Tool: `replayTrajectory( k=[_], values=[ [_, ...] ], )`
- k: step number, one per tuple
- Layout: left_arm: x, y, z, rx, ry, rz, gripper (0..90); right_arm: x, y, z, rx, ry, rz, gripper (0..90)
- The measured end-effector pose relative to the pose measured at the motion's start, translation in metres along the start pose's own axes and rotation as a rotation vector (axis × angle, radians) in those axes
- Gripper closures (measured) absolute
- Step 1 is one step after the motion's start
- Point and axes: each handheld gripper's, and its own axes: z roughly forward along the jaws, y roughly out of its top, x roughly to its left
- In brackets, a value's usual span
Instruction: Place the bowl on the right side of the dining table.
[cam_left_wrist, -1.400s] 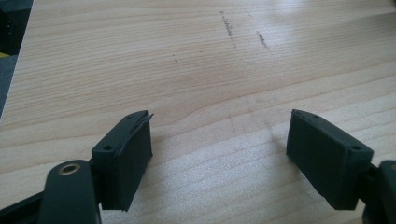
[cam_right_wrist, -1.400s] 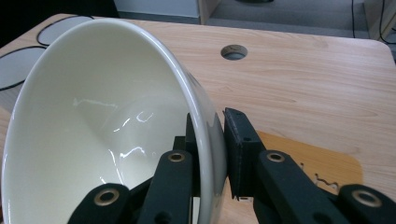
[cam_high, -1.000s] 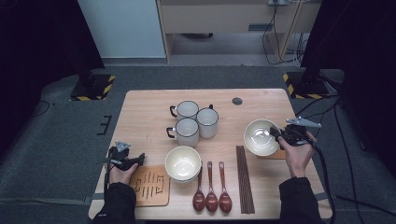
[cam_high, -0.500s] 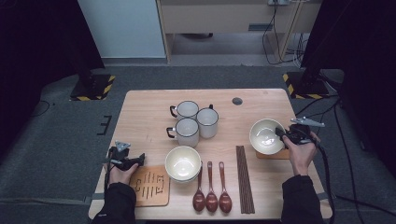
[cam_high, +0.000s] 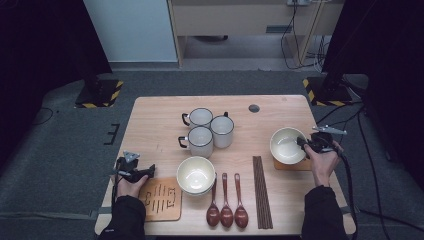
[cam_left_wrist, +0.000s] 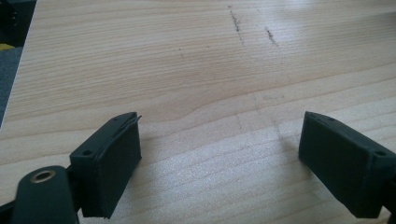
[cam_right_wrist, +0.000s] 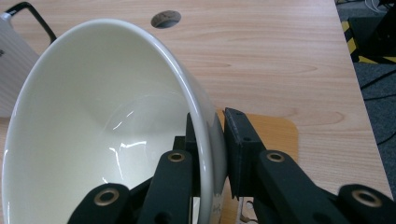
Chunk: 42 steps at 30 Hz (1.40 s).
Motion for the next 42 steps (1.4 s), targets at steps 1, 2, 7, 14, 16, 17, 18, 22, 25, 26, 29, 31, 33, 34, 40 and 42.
replayTrajectory(
  k=[1,2,7,14,16,17,18,22,25,26,29,31,33,34,40,42],
  values=[
    [0.0,0.0,0.0,0.0,0.0,0.0,11.8,-0.001,-0.001,0.002,0.005,-0.003,0.003,80.7],
    [0.0,0.0,0.0,0.0,-0.001,0.0,11.8,-0.003,-0.001,0.004,0.009,-0.006,0.005,80.7],
    [0.0,0.0,0.0,0.0,-0.001,0.0,11.8,-0.007,-0.003,0.01,0.031,-0.018,0.016,80.6],
    [0.0,0.0,0.0,0.0,-0.001,0.0,11.7,-0.012,-0.005,0.017,0.05,-0.032,0.017,80.6],
    [0.0,0.0,0.0,0.0,-0.001,0.0,11.7,-0.013,-0.005,0.018,0.055,-0.031,0.017,80.6],
    [0.0,0.0,0.0,0.0,-0.001,0.0,11.7,-0.013,-0.005,0.019,0.058,-0.029,0.018,80.6],
    [0.0,0.0,0.0,0.0,-0.002,0.0,11.7,-0.013,-0.005,0.019,0.062,-0.027,0.021,80.6],
    [0.0,0.0,0.0,0.0,-0.002,0.0,11.7,-0.013,-0.005,0.021,0.069,-0.026,0.028,80.5],
    [0.0,0.0,0.0,0.0,-0.002,0.0,11.7,-0.015,-0.007,0.023,0.082,-0.026,0.037,80.3],
    [0.0,0.0,0.0,0.0,-0.002,0.0,11.7,-0.016,-0.007,0.024,0.083,-0.027,0.037,80.2],
    [0.0,0.0,0.0,0.001,-0.002,0.0,11.6,-0.018,-0.008,0.024,0.084,-0.03,0.041,80.2],
    [0.0,0.0,0.0,0.001,-0.002,0.0,11.7,-0.019,-0.008,0.024,0.084,-0.028,0.046,80.2],
    [0.0,0.0,0.0,0.0,-0.002,0.0,11.7,-0.019,-0.008,0.024,0.085,-0.024,0.05,80.1],
    [0.0,0.0,0.0,0.001,-0.002,0.0,11.7,-0.02,-0.008,0.025,0.083,-0.022,0.049,80.0],
    [0.0,0.0,0.0,0.0,-0.003,0.0,11.7,-0.02,-0.006,0.027,0.069,-0.036,0.044,80.3],
    [0.0,0.0,0.0,0.0,-0.002,0.0,11.7,-0.021,-0.006,0.028,0.071,-0.042,0.048,80.6]
  ],
)
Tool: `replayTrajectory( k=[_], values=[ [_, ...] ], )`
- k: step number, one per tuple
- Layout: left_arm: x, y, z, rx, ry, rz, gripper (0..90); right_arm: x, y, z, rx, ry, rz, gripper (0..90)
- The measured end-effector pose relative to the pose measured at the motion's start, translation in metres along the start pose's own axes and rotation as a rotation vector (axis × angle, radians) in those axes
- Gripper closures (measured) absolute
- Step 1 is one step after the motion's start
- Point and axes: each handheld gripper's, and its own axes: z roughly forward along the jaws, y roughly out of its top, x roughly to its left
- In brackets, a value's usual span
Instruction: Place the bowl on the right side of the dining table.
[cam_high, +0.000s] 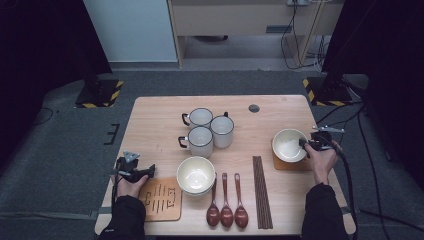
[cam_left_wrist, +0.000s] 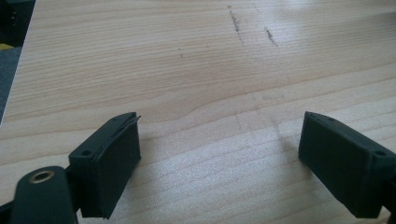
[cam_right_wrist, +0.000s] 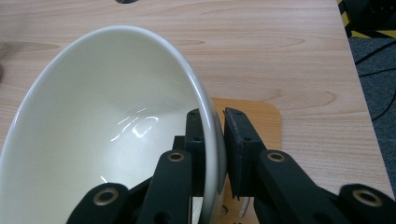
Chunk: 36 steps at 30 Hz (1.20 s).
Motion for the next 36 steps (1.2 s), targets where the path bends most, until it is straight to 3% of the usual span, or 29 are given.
replayTrajectory(
  k=[9,25,36],
  values=[
    [0.0,0.0,0.0,0.0,0.0,0.0,11.7,-0.007,-0.002,0.002,-0.019,-0.022,-0.001,82.9],
    [0.0,0.0,0.0,0.0,0.0,0.0,11.7,-0.011,-0.003,0.002,-0.02,-0.018,0.005,82.2],
    [-0.001,0.0,0.001,0.012,0.01,-0.006,6.8,-0.001,0.006,-0.018,-0.09,-0.002,-0.052,56.9]
  ],
)
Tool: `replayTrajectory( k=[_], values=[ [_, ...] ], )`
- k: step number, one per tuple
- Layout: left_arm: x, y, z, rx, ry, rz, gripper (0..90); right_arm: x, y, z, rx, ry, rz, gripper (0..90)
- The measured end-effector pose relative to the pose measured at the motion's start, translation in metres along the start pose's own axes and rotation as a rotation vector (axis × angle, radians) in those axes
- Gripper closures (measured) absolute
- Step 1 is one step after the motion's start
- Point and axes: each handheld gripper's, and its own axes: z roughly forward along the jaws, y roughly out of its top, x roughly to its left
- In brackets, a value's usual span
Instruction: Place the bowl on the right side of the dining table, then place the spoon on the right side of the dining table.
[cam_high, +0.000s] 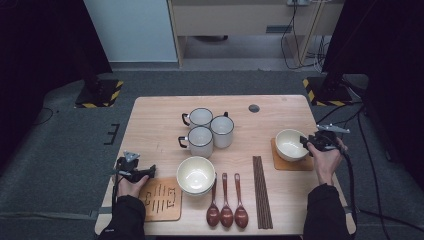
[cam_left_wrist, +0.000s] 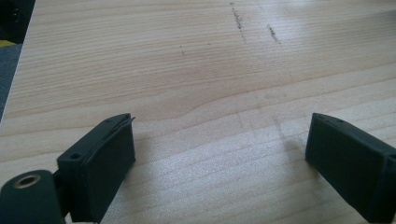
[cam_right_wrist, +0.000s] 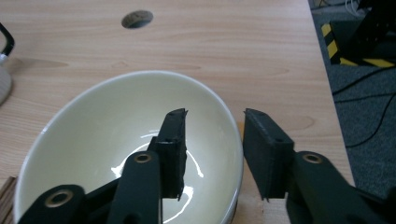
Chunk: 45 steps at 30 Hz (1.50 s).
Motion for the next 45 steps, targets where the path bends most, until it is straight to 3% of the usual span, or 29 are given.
replayTrajectory(
  k=[4,12,16,21,31,45],
  values=[
    [0.0,0.0,0.001,0.016,0.016,-0.018,1.5,0.003,0.004,-0.009,-0.024,0.018,0.006,45.7],
    [0.0,-0.001,0.0,0.015,0.023,-0.032,0.0,0.011,0.007,-0.025,-0.038,0.044,-0.015,39.7],
    [0.0,-0.002,-0.003,0.0,0.011,-0.018,7.2,0.017,0.007,-0.031,-0.049,0.06,-0.039,38.5],
    [-0.002,-0.001,-0.01,0.0,-0.012,-0.011,24.1,0.026,0.005,-0.033,-0.06,0.077,-0.062,37.2],
    [-0.017,0.011,-0.032,-0.109,-0.087,0.014,38.8,0.043,0.005,-0.044,-0.075,0.121,-0.098,35.7],
    [-0.025,0.024,-0.055,-0.206,-0.146,0.005,39.7,0.057,0.004,-0.058,-0.11,0.178,-0.133,35.6]
  ],
)
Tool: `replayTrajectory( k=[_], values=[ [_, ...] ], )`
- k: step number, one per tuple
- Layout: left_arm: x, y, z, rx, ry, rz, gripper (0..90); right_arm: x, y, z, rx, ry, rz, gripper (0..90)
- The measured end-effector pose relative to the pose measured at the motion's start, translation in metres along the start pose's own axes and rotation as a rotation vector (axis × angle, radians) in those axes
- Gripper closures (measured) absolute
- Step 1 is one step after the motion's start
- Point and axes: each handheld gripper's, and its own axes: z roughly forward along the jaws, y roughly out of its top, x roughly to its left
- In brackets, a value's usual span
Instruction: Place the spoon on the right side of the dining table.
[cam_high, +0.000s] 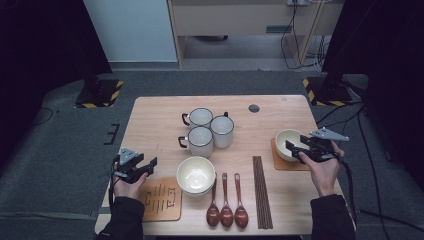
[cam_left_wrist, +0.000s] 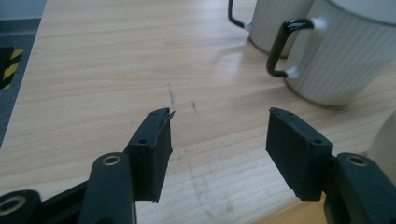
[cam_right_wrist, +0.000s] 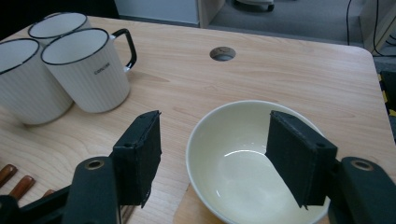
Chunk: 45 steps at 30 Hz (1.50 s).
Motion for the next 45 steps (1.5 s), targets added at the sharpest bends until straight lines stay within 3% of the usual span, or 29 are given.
replayTrajectory(
  k=[22,28,45],
  values=[
    [-0.037,0.022,-0.016,-0.083,-0.108,0.053,48.6,0.029,0.008,-0.008,-0.046,0.107,-0.054,45.4],
    [-0.049,0.026,-0.018,-0.095,-0.138,0.069,48.0,0.037,0.009,-0.008,-0.054,0.15,-0.053,46.5],
    [-0.086,0.033,-0.019,-0.101,-0.231,0.129,49.2,0.054,0.009,-0.002,-0.05,0.205,-0.079,49.3]
  ],
)
